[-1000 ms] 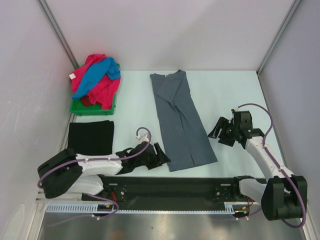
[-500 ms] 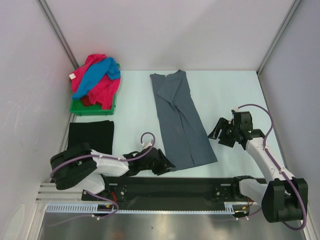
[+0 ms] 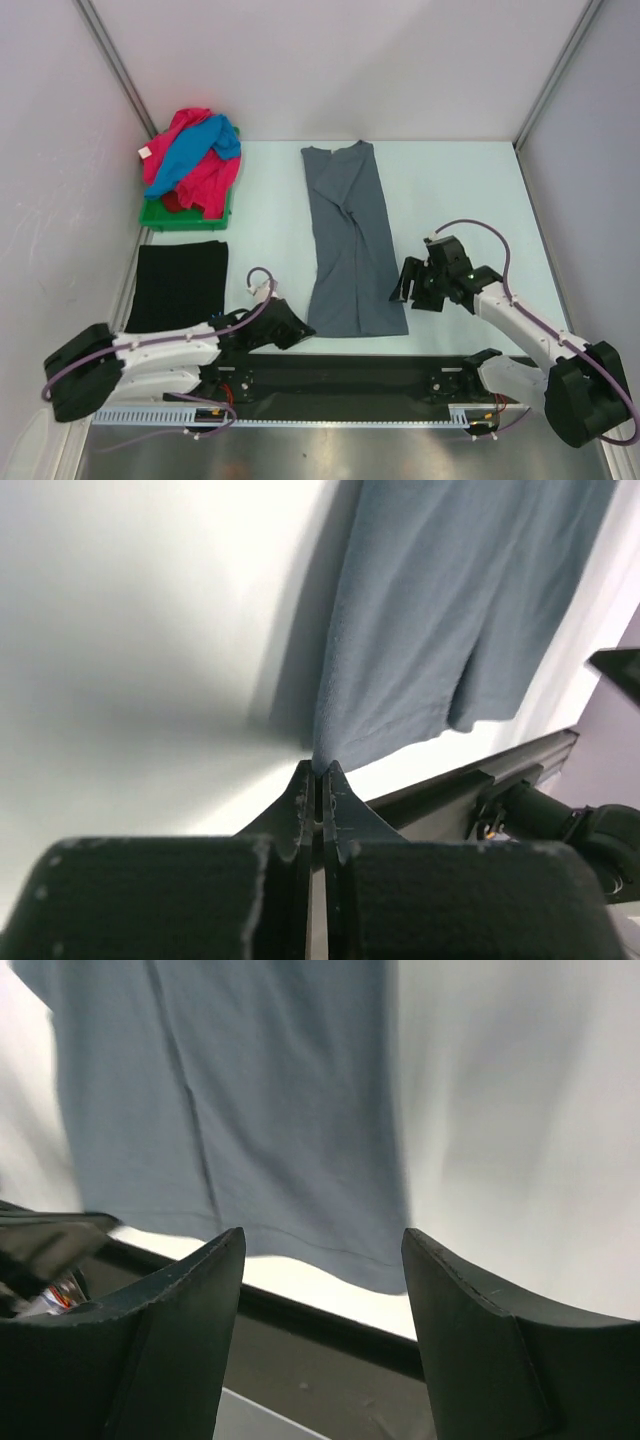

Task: Fold and stack the t-shirts
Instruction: Fold the tshirt

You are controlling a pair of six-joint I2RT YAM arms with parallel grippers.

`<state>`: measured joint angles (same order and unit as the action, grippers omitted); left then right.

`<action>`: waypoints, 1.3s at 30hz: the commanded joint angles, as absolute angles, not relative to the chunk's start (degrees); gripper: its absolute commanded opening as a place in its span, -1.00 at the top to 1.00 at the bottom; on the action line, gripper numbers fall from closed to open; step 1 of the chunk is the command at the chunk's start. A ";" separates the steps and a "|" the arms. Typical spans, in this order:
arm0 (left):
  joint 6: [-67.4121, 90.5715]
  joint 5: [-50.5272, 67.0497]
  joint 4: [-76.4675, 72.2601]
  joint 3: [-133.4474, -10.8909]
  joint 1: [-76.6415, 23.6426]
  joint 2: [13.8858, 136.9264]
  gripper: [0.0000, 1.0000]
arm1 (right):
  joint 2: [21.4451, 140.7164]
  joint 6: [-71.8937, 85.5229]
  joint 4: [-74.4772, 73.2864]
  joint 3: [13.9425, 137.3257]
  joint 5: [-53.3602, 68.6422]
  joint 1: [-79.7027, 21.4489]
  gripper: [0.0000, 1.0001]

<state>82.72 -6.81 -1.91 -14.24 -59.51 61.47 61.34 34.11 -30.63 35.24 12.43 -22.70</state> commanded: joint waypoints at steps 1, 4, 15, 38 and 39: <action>77.52 -13.00 12.12 -12.75 -59.15 51.28 0.99 | 60.82 37.26 -29.53 33.40 11.77 -25.39 -0.39; 76.46 -12.49 14.24 -10.11 -59.15 46.42 0.99 | 58.02 38.05 -29.62 30.68 13.18 -27.51 -0.36; 76.73 -6.16 1.51 -9.67 -61.87 55.53 0.99 | 55.19 41.83 -28.14 22.59 17.49 -29.53 -0.13; 76.55 -6.42 5.01 -8.43 -62.31 47.81 0.99 | 48.62 49.65 -30.48 21.00 9.94 -36.56 1.00; 76.47 -6.33 4.57 -8.70 -62.31 49.12 0.99 | 45.47 50.01 -31.45 21.27 9.15 -36.48 1.00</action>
<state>78.85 -7.27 3.86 -6.70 -61.71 46.78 50.72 47.64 -26.28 19.99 12.56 -36.21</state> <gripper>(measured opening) 0.018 0.021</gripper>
